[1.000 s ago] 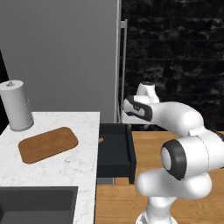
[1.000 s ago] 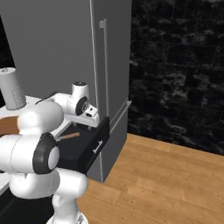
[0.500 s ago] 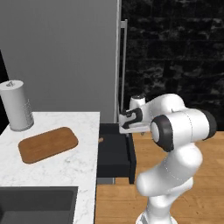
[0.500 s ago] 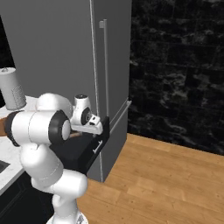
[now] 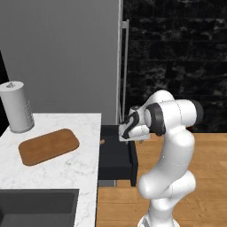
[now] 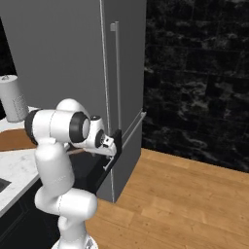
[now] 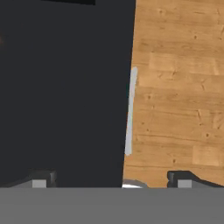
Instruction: Pick up the knife from the drawer and place it on the cutting board. Then place the meat from the plate to the cutting board.
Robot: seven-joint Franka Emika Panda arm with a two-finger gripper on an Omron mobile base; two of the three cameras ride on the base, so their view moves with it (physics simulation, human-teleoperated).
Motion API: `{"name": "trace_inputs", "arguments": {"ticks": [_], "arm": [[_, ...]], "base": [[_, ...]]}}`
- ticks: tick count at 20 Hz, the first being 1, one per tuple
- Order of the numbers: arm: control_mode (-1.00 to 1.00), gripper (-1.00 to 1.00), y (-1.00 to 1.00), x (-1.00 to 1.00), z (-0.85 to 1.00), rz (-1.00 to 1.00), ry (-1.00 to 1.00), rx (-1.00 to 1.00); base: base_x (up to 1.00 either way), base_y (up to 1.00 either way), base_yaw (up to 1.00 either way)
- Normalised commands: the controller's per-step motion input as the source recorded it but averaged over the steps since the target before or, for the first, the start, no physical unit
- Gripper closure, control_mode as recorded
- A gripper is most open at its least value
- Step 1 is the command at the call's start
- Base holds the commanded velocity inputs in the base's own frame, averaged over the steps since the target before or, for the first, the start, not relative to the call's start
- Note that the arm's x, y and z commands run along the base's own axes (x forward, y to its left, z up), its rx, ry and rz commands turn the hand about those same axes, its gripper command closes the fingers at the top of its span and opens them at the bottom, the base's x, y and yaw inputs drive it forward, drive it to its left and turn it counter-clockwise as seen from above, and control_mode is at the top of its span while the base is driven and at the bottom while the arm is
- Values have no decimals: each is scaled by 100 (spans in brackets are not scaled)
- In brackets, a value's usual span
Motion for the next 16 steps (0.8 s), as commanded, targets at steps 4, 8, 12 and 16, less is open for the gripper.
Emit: {"name": "trace_inputs", "arguments": {"ticks": [4, 8, 12, 16], "arm": [[-100, -100, 0, 29, -49, 0, 0, -4], [-100, -100, 0, 7, -13, 0, 2, 0], [-100, -100, -20, 0, 0, 0, 0, 0], [-100, -100, -96, -9, 4, -2, 0, -3]], "base": [[0, 0, 0], [0, 0, 0], [0, 0, 0], [0, 0, 0]]}}
